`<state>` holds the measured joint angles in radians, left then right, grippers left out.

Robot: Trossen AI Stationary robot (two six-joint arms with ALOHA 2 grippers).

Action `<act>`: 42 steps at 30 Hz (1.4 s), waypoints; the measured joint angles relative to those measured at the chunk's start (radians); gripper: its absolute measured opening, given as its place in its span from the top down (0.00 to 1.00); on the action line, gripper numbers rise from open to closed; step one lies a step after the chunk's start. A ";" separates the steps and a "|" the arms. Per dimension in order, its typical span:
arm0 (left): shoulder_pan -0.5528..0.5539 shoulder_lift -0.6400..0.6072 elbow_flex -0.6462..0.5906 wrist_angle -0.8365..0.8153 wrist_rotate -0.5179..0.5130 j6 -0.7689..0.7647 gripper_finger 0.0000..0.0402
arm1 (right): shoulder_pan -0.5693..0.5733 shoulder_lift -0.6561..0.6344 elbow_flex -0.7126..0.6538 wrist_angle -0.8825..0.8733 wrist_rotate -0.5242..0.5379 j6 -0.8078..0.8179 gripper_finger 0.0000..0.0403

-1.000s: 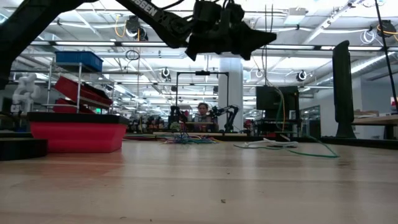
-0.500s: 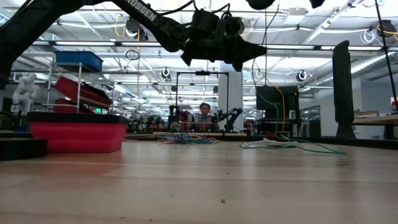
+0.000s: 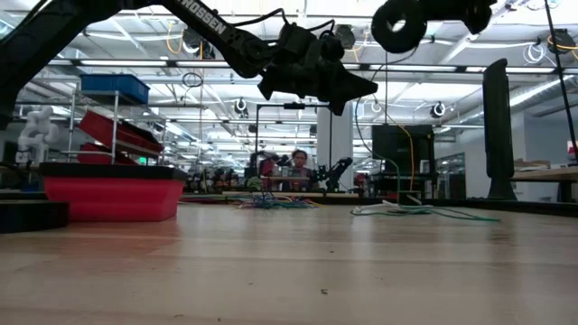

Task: Coil cords
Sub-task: Coil the green wire onto the spool

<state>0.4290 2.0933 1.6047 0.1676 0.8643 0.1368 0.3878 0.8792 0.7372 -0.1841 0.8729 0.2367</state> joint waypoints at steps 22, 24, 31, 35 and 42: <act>-0.002 0.000 0.037 -0.052 0.011 -0.025 1.00 | -0.029 0.005 0.000 -0.351 0.038 0.183 1.00; -0.008 -0.002 0.044 -0.050 0.011 -0.027 1.00 | -0.049 0.022 0.000 -0.352 0.038 0.166 1.00; -0.028 -0.002 0.052 -0.061 0.011 -0.080 1.00 | -0.121 0.082 0.000 -0.348 0.127 0.129 1.00; -0.031 -0.002 0.052 -0.083 0.003 -0.090 1.00 | -0.154 0.112 0.000 -0.342 0.129 0.116 1.00; -0.032 -0.002 0.052 -0.076 -0.002 -0.134 1.00 | -0.178 0.179 0.000 -0.335 0.204 0.106 1.00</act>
<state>0.3970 2.0918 1.6569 0.0911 0.8627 0.0026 0.2094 1.0581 0.7372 -0.5187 1.0767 0.3428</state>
